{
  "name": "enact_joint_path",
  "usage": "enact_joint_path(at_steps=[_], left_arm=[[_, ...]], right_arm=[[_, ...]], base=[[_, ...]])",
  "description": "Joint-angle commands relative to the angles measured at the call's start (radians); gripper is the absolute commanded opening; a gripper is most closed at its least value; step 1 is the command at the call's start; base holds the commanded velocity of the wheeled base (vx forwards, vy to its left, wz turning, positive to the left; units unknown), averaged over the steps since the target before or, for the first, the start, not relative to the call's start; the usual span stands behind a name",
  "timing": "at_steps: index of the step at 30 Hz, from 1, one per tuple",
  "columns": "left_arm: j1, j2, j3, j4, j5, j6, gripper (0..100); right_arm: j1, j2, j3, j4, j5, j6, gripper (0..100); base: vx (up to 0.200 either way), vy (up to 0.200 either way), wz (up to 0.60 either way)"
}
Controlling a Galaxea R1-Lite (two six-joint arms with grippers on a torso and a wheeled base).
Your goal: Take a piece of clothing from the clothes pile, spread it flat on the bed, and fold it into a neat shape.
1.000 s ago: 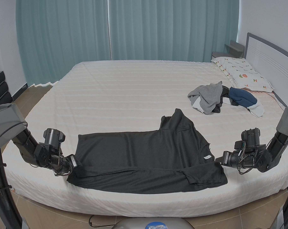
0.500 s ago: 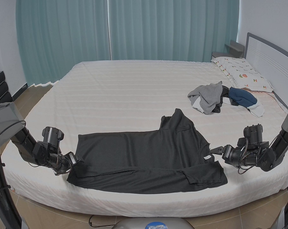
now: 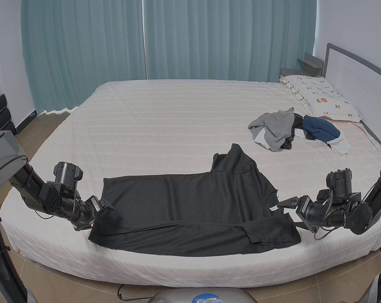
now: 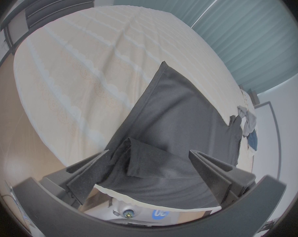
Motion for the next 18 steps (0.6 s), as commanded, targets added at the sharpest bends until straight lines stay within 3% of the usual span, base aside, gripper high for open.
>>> enact_joint_path(at_steps=[1,9,18], left_arm=[[-0.03,-0.044,0.001,-0.005,-0.036,-0.038,100],[-0.098,0.064,0.001,-0.007,-0.033,-0.024,100],[-0.092,0.134,-0.085,-0.001,-0.014,-0.024,100]], right_arm=[[-0.003,0.006,0.027,-0.026,0.034,0.023,100],[-0.005,0.011,0.076,-0.081,0.073,0.065,100],[0.0,0.029,0.077,-0.083,0.073,0.063,100]], base=[[0.0,0.0,0.0],[0.0,0.0,0.0],[0.0,0.0,0.0]])
